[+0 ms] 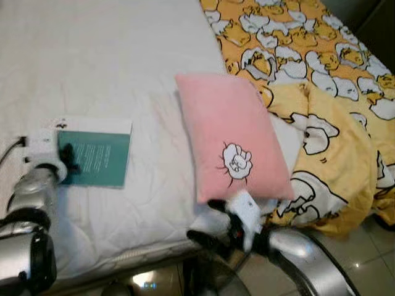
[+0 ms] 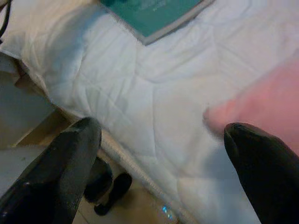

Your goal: Clean up the room

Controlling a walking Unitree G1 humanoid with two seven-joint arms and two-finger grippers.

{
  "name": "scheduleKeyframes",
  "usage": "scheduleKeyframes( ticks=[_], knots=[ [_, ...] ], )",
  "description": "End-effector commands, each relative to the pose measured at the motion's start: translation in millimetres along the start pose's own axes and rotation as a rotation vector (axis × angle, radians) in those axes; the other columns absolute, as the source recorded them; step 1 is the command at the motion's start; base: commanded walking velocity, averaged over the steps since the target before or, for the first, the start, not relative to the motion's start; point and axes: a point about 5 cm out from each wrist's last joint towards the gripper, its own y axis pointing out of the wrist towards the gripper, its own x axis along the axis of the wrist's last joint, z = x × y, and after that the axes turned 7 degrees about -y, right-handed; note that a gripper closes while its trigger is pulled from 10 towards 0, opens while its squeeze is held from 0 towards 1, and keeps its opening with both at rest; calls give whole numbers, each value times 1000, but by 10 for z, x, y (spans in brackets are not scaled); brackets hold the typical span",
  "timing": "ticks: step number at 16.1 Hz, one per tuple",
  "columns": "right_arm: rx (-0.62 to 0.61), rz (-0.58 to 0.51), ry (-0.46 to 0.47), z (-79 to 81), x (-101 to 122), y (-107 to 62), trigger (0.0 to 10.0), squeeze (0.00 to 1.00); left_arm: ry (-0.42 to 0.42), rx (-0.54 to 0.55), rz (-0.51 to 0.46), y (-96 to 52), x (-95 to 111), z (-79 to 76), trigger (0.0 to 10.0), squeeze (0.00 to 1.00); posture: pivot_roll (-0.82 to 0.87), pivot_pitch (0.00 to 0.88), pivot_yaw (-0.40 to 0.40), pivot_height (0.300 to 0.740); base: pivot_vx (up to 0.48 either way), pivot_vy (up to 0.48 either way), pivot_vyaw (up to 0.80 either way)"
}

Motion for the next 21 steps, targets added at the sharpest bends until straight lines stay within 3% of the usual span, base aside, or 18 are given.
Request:
scheduleKeyframes(
  ticks=[1,4,8,10,11,12,13,15,16,18,19,21],
  knots=[
    [-12,-9,0,-55,-5,47,10000,0,0,-23,-93,-23,137,77,0,0,-96,103,-141,740,0,0,0],
    [16,-39,-22,-141,49,273,10000,0,44,-135,-171,-116,113,28,0,0,-1,52,-138,740,0,0,0],
    [22,-64,-40,-255,132,433,10000,0,50,-197,-205,-284,-53,-63,0,0,88,18,-162,740,0,0,0],
    [-31,-84,-57,-370,208,577,10000,0,86,-179,-207,-410,-154,-30,0,0,146,15,-182,740,0,0,0],
    [-118,-111,-61,-475,283,663,10000,0,131,-113,-224,-458,-156,29,3725,0,158,20,-190,740,0,0,0],
    [-143,-120,-64,-505,305,682,10000,0,138,-91,-235,-471,-147,43,3725,0,158,20,-190,740,0,0,0],
    [-168,-138,-23,-568,372,794,10000,1000,170,-58,-284,-552,-99,10,10000,0,190,52,-227,740,0,0,0],
    [-172,-145,-2,-601,428,891,10000,1000,167,-27,-321,-648,-72,-28,10000,0,196,65,-237,740,0,0,0],
    [-202,-156,23,-693,489,960,10000,1000,139,-34,-340,-790,-108,-219,10000,0,206,77,-233,740,0,0,0],
    [-258,-147,46,-768,496,964,10000,1000,136,-95,-326,-834,-168,-452,10000,0,203,67,-205,740,0,0,0],
    [-344,-126,68,-850,467,945,10000,1000,154,-162,-315,-842,-217,-695,10000,0,192,75,-187,740,0,-480,0],
    [-433,-116,67,-927,448,913,10000,1000,154,-171,-297,-785,-216,-839,10000,0,179,82,-169,740,0,-439,0]
  ],
)
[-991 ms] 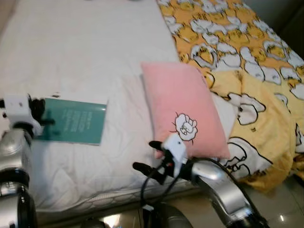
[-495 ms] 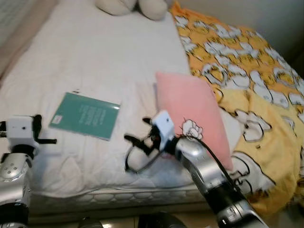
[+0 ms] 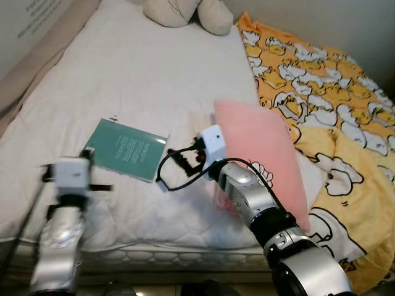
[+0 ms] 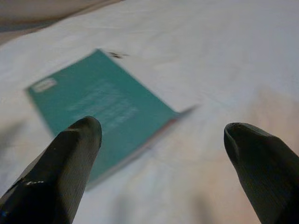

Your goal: Clean up the room

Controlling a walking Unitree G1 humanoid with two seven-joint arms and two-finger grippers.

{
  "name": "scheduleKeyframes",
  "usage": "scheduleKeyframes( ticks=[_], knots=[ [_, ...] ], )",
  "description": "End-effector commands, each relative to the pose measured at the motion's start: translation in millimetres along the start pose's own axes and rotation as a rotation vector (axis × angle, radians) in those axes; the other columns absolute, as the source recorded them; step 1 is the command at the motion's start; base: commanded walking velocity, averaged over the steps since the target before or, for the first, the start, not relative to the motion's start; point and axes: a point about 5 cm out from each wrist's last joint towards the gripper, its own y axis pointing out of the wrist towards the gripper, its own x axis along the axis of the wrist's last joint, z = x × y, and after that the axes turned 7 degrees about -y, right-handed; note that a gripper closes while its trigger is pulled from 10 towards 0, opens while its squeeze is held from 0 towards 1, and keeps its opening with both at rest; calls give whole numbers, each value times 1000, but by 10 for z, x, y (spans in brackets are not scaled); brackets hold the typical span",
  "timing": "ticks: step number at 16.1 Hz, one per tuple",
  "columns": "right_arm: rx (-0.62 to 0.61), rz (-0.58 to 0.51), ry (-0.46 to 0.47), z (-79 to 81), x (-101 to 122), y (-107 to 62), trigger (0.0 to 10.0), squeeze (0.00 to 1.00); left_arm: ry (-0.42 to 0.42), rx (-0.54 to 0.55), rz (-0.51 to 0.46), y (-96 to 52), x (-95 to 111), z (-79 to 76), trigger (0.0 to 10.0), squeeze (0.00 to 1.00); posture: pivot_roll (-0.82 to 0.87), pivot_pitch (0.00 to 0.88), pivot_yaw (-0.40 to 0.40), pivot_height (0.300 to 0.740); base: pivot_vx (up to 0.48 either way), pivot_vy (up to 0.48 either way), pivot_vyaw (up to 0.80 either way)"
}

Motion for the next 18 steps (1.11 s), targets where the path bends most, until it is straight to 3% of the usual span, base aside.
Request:
scheduleKeyframes(
  ticks=[1,3,5,6,7,8,10,12,13,17,18],
  knots=[
    [-65,2,-18,-130,-7,-32,10000,1000,6,2,-2,47,44,-58,10000,0,181,83,-167,740,240,-412,0],
    [-76,13,-3,-138,-77,-36,10000,1000,17,124,17,26,85,81,10000,0,185,92,-165,740,360,-180,0],
    [-82,-7,108,-161,-76,-25,10000,1000,48,175,41,-72,72,130,10000,0,189,141,-177,740,0,0,0],
    [-63,-15,95,-119,-27,22,10000,0,79,184,37,-177,108,168,10000,0,211,207,-175,740,0,0,0],
    [-52,-21,93,-95,5,49,10000,0,101,187,36,-207,119,189,10000,0,211,207,-175,740,0,0,0],
    [-11,-43,97,-19,141,140,10000,0,133,169,5,-338,230,185,10000,0,249,290,-167,740,0,0,0],
    [-7,-49,76,28,243,209,10000,0,172,143,18,-462,228,169,10000,0,265,312,-179,740,0,0,0],
    [-1,-84,82,68,362,259,10000,0,123,178,48,-511,193,222,10000,0,253,286,-200,740,0,0,0],
    [13,-91,56,80,364,257,10000,0,78,168,54,-473,193,194,10000,0,237,259,-221,740,0,480,0],
    [-49,-130,46,-42,321,183,10000,0,120,96,100,-268,147,64,10000,0,209,207,-232,740,0,471,0],
    [-85,-151,-12,-96,284,124,10000,0,124,81,110,-221,122,28,10000,0,194,178,-224,740,0,0,0]
  ],
)
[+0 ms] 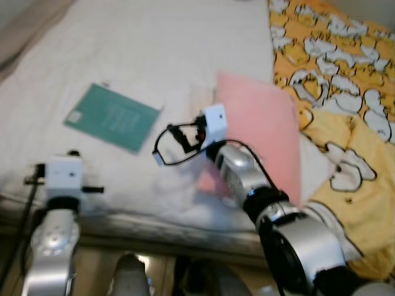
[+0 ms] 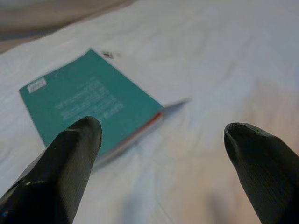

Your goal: Clean up the room

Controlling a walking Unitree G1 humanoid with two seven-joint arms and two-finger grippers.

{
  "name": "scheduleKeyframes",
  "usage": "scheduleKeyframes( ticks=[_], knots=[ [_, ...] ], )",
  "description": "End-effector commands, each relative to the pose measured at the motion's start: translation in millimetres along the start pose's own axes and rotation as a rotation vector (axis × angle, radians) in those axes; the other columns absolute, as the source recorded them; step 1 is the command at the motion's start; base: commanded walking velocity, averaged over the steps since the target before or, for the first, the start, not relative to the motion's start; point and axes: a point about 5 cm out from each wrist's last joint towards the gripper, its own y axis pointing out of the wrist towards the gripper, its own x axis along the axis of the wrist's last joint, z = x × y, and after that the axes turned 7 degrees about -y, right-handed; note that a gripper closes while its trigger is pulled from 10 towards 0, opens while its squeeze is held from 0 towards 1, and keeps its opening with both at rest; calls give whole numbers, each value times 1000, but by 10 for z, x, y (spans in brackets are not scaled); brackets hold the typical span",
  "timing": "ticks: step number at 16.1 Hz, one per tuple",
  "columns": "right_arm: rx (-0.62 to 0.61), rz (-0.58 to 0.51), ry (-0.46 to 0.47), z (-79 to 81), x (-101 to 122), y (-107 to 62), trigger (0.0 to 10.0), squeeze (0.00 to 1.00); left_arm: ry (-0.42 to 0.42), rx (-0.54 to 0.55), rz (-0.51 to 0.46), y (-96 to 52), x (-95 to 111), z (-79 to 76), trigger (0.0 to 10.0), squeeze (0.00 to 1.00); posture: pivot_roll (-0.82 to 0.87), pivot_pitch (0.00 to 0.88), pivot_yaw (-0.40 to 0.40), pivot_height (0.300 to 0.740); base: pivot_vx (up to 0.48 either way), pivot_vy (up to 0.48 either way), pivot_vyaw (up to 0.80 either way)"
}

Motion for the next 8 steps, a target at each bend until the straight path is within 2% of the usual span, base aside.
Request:
scheduleKeyframes(
  ticks=[1,3,4,5,6,7,8],
  knots=[
    [-18,-17,-73,-26,-68,-82,10000,0,1,-24,32,20,-68,-47,10000,0,185,163,-219,740,0,0,0],
    [-87,-93,-170,-148,5,-165,10000,0,-21,-28,8,134,-31,-110,10000,0,159,112,-212,740,0,0,0],
    [-227,-158,-249,-310,119,-244,10000,0,-34,-30,-14,201,21,-145,10000,0,152,90,-203,740,0,0,0],
    [-344,-194,-280,-498,153,-419,10000,0,-91,-65,-35,262,68,-191,10000,0,130,50,-193,740,0,0,0],
    [-388,-190,-289,-581,124,-525,10000,0,-108,-79,-38,264,73,-202,10000,0,126,45,-192,740,0,0,0],
    [-499,-150,-323,-782,10,-806,10000,0,-127,-86,-16,270,13,-185,10000,0,105,25,-178,740,0,0,0],
    [-558,-75,-332,-923,-167,-1040,10000,0,-172,-61,7,282,-67,-146,10000,337,88,12,-166,740,0,0,0]
  ],
)
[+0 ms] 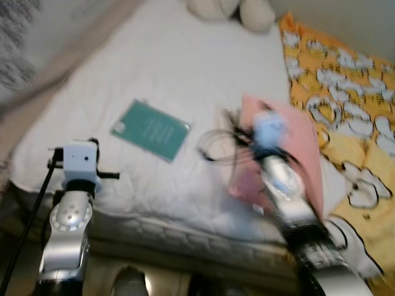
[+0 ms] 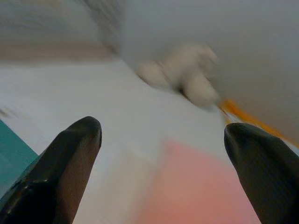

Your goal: Clean up the room

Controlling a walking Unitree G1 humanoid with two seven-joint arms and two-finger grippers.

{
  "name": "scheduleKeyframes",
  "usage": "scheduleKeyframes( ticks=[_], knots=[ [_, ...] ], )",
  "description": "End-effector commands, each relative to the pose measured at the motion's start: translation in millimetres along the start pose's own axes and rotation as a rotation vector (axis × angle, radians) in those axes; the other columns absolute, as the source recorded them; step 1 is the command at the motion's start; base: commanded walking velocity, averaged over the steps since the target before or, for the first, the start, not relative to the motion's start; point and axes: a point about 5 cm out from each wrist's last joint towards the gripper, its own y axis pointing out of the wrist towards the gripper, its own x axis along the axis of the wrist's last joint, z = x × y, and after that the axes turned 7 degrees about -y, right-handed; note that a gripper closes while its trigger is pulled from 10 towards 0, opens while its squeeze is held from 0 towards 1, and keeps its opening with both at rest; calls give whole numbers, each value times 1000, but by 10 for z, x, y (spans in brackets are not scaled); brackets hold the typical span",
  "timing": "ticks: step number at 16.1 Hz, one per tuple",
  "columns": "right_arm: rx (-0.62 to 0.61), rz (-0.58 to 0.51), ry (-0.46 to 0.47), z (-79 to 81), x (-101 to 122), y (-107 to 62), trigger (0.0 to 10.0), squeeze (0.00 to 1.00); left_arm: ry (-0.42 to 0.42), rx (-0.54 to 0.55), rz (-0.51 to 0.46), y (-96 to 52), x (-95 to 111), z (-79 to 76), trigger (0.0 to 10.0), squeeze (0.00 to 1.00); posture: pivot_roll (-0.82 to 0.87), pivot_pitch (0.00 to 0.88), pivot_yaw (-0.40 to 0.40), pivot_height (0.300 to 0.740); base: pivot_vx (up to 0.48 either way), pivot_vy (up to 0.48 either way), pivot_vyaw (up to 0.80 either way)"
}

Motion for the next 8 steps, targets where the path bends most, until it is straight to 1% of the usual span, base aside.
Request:
scheduleKeyframes(
  ticks=[1,2,3,4,5,6,7,8],
  knots=[
    [-38,54,3,-115,-106,-58,10000,0,-33,-6,16,12,-50,-20,10000,1000,79,8,-161,740,0,0,0],
    [-1,66,57,-23,-194,-113,10000,1000,-55,-24,9,42,-64,-55,10000,1000,67,0,-145,740,0,0,0],
    [38,86,133,123,-236,-125,10000,1000,-53,-22,1,101,-70,-97,10000,1000,69,0,-142,740,0,0,0],
    [53,86,155,184,-227,-114,10000,1000,-52,-16,-3,132,-67,-108,10000,1000,65,0,-134,740,0,0,0],
    [57,71,179,235,-166,-107,10000,1000,-70,0,-17,181,-52,-127,10000,1000,56,0,-126,740,0,0,0],
    [46,72,198,227,-143,-127,10000,1000,-85,20,-18,228,-53,-138,10000,1000,42,0,-117,740,0,0,0],
    [22,93,248,193,-169,-158,10000,1000,-104,37,-28,273,-39,-148,10000,1000,35,0,-113,740,0,0,0],
    [1,111,275,165,-199,-174,10000,1000,-118,51,-36,307,-24,-142,10000,1000,29,0,-108,740,0,0,0]
  ],
)
